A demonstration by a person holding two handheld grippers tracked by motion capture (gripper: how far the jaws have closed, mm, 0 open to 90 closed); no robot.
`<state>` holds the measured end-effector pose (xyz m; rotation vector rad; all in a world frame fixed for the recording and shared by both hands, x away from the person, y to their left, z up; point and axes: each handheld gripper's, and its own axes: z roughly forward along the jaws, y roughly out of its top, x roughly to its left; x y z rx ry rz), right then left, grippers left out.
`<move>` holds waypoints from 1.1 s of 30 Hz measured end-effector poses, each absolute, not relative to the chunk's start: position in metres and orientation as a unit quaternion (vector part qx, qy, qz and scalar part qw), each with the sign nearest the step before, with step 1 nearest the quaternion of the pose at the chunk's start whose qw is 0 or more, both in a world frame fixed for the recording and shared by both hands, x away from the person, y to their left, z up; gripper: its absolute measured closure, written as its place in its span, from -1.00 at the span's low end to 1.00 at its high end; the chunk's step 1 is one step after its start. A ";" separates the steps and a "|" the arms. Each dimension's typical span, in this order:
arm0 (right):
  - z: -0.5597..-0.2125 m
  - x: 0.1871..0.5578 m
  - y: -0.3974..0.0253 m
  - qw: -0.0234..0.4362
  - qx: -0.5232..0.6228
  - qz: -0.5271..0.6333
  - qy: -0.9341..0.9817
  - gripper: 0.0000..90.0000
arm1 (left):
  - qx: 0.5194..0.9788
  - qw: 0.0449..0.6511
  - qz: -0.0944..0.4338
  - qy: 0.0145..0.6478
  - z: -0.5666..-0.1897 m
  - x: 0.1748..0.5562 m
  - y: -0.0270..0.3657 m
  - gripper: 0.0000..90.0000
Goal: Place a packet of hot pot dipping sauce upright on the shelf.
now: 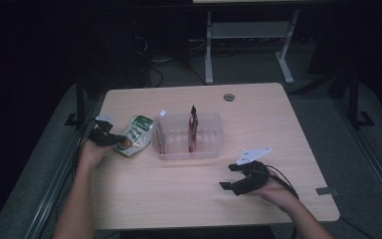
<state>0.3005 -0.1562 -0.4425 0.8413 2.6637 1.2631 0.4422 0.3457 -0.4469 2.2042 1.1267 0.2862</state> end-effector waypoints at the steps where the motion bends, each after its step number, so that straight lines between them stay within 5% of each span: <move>1: -0.442 0.301 -0.157 0.037 0.276 0.411 0.868 -0.44 | 0.839 0.316 0.109 0.429 -0.446 0.441 0.347 0.99; 33: -0.440 0.299 -0.161 0.046 0.279 0.420 0.863 -0.45 | 0.847 0.310 0.080 0.424 -0.410 0.349 0.374 1.00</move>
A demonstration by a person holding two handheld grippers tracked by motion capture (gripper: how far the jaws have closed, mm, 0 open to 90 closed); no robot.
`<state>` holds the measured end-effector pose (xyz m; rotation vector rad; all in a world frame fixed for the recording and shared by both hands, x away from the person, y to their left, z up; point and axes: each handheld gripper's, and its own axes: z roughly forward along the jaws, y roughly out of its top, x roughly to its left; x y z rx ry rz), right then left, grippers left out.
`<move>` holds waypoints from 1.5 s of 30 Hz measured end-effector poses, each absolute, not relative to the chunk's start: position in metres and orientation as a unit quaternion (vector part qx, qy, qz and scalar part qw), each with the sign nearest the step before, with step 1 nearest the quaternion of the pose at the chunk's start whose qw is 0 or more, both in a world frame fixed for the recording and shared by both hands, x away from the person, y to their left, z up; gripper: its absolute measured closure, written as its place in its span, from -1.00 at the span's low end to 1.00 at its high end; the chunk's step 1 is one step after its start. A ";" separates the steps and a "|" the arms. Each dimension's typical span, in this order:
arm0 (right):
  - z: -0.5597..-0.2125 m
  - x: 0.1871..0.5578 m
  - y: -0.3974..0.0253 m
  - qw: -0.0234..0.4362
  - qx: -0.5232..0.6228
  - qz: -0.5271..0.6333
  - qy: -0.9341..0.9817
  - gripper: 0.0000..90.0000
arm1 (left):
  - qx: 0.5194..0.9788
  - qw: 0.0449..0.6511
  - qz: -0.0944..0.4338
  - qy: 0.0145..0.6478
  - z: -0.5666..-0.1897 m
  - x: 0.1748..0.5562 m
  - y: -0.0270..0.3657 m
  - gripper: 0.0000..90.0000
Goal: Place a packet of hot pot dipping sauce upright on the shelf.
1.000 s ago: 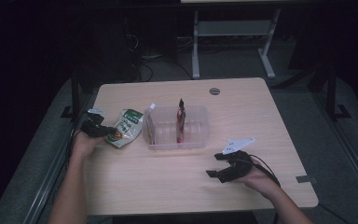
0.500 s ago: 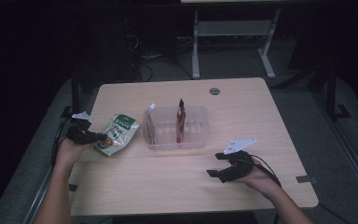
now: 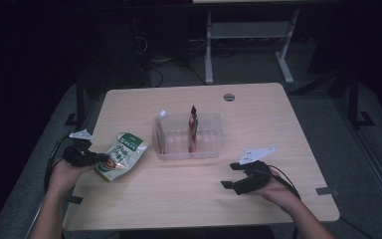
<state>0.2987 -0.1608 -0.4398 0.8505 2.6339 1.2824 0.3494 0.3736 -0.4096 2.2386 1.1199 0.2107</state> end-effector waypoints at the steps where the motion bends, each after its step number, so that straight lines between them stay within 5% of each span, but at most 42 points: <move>1: -0.440 0.299 -0.161 0.045 0.279 0.420 0.863 -0.45 | 0.847 0.310 0.079 0.425 -0.410 0.346 0.374 1.00; 18: -0.437 0.300 -0.165 0.046 0.306 0.421 0.853 -0.45 | 0.849 0.333 0.067 0.404 -0.400 0.285 0.364 1.00; 29: -0.439 0.295 -0.187 0.071 0.343 0.421 0.837 -0.66 | 0.865 0.342 0.049 0.365 -0.402 0.264 0.327 1.00; 45: -0.431 0.298 -0.188 -0.004 0.318 0.430 0.845 -0.65 | 0.892 0.349 0.025 0.287 -0.399 0.269 0.256 1.00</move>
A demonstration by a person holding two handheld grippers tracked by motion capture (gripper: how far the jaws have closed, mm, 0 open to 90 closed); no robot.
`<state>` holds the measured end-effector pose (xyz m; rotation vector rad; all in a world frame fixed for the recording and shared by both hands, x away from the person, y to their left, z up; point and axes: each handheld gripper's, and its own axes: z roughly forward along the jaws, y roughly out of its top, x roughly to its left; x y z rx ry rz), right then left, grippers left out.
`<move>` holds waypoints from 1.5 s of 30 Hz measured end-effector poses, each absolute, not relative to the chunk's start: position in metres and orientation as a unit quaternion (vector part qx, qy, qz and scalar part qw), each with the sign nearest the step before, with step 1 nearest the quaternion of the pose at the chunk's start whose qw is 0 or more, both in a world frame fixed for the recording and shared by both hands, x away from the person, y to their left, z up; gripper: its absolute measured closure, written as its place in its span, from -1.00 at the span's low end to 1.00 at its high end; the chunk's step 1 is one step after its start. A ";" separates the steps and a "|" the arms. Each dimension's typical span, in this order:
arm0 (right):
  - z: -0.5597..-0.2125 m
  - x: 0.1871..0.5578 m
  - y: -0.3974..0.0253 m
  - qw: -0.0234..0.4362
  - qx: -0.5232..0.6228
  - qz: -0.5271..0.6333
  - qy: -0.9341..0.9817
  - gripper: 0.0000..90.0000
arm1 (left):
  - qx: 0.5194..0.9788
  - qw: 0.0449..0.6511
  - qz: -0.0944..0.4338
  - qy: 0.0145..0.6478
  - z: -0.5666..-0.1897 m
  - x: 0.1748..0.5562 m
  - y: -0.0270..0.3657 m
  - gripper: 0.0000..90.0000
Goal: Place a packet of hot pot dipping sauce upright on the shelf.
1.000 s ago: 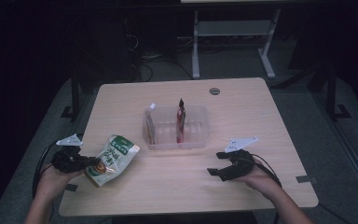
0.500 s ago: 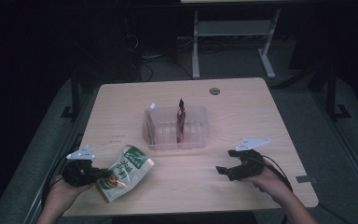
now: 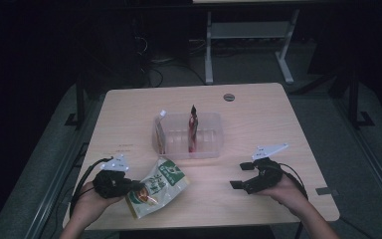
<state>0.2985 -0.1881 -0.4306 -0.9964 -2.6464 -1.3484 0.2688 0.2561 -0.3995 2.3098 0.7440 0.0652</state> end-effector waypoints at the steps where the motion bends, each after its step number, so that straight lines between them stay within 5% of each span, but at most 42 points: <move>1: -0.430 0.298 -0.187 0.004 -0.317 -0.430 -0.846 -0.65 | 0.893 0.349 0.023 0.282 -0.400 0.270 0.251 1.00; 20: -0.426 0.307 -0.158 0.042 -0.277 -0.467 -0.839 -0.63 | 0.910 0.364 0.008 0.197 -0.399 0.288 0.175 1.00; 32: -0.429 0.328 -0.131 0.082 -0.276 -0.479 -0.829 -0.53 | 0.908 0.376 0.027 0.183 -0.399 0.294 0.164 1.00; 45: -0.439 0.322 -0.122 0.107 -0.241 -0.470 -0.842 0.08 | 0.913 0.370 0.029 0.169 -0.404 0.289 0.163 1.00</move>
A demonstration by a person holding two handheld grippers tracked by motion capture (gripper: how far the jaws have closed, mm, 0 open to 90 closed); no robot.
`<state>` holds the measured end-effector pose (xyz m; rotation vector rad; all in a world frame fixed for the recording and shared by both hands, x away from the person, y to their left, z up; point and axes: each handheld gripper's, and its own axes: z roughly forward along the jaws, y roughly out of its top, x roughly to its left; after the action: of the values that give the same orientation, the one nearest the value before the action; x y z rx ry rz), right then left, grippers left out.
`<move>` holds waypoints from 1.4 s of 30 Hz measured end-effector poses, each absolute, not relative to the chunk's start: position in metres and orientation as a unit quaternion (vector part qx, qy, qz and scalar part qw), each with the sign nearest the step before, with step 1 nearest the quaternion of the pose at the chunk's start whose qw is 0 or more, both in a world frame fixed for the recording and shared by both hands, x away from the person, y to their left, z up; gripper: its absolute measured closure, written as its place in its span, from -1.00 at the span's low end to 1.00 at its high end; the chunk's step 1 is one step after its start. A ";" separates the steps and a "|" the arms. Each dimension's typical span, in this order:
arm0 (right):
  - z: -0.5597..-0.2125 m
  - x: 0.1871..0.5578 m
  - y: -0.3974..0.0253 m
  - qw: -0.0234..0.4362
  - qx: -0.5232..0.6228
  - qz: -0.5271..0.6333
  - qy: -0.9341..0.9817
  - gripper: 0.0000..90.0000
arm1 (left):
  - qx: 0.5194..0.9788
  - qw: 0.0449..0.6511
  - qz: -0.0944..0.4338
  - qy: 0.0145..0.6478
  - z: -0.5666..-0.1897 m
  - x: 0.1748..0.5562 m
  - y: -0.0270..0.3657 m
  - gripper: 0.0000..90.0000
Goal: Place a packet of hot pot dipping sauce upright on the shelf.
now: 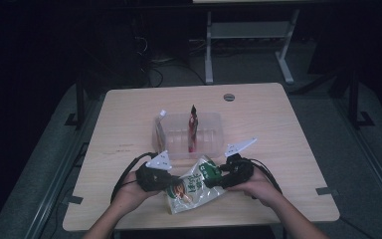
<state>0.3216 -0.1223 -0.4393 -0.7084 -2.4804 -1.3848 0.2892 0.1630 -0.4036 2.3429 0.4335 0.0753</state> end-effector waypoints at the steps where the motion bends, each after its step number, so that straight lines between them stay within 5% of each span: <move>1: -0.439 0.322 -0.123 0.109 -0.242 -0.470 -0.842 0.13 | 0.913 0.371 0.030 0.168 -0.404 0.289 0.163 1.00; 7: -0.440 0.323 -0.123 0.135 -0.235 -0.477 -0.836 0.52 | 0.913 0.372 0.036 0.165 -0.403 0.289 0.163 1.00; 14: -0.440 0.323 -0.124 0.133 -0.237 -0.478 -0.835 0.49 | 0.912 0.376 0.033 0.159 -0.403 0.289 0.163 1.00; 25: -0.439 0.324 -0.126 0.145 -0.237 -0.483 -0.831 0.98 | 0.913 0.379 0.027 0.151 -0.404 0.290 0.161 0.99; 32: -0.439 0.324 -0.127 0.150 -0.233 -0.480 -0.832 1.00 | 0.911 0.382 0.022 0.151 -0.407 0.294 0.162 0.98; 42: -0.439 0.324 -0.131 0.131 -0.235 -0.478 -0.836 1.00 | 0.899 0.397 0.043 0.179 -0.404 0.297 0.175 0.70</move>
<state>0.3239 -0.1305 -0.4386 -0.6827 -2.4282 -1.3864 0.2967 0.1745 -0.4035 2.2778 0.4531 0.1089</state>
